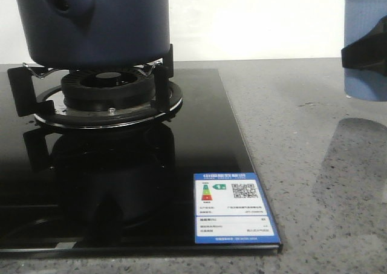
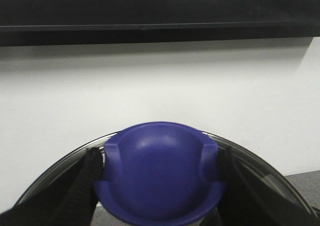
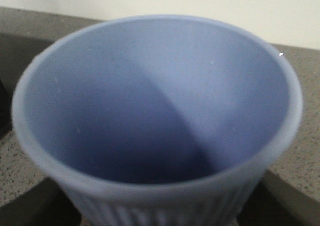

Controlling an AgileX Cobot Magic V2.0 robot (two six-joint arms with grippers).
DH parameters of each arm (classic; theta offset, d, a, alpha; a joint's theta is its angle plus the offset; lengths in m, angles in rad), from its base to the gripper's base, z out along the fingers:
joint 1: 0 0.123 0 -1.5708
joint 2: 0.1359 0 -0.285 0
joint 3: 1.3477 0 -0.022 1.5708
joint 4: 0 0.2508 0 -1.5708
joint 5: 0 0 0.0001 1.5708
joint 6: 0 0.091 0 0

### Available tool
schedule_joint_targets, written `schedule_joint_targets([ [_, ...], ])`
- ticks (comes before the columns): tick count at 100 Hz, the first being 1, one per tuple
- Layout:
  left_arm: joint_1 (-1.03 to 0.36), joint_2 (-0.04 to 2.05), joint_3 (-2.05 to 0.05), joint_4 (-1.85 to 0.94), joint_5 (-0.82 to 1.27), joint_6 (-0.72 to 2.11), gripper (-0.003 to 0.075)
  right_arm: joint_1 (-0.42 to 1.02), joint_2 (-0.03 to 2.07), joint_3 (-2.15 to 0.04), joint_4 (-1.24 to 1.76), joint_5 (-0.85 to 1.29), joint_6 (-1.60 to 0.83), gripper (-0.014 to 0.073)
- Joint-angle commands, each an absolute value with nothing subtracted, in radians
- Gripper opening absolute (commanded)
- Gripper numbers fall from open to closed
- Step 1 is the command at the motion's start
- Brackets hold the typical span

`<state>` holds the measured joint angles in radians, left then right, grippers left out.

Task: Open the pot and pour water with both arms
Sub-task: 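Lower the blue cup back onto the counter with the right gripper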

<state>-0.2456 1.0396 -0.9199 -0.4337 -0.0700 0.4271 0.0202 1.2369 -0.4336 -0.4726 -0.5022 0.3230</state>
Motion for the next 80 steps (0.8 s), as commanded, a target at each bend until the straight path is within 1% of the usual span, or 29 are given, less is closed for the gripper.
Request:
schedule_joint_targets([
  [1,-0.243,1.013,-0.957,-0.432,-0.176,0.425,0.0351,0.012,1.251,-0.456,-0.456,-0.655,0.303,0.0335],
  [33,-0.243,1.013,-0.957,-0.432,-0.176,0.425,0.0351,0.012,1.344,-0.456,-0.456,-0.73,0.303,0.0335],
  [68,-0.243,1.013,-0.957,-0.432,-0.176,0.425,0.0351,0.012,1.344,-0.456,-0.456,-0.689,0.303,0.0339],
  [73,-0.243,1.013,-0.957,-0.432,-0.176,0.425,0.0351,0.012,1.344,-0.456,-0.456,-0.683,0.303,0.0356],
  [80,-0.243,1.013,-0.957,-0.432,-0.176,0.425,0.0351,0.012,1.344,-0.456,-0.456,-0.678,0.303,0.0442],
])
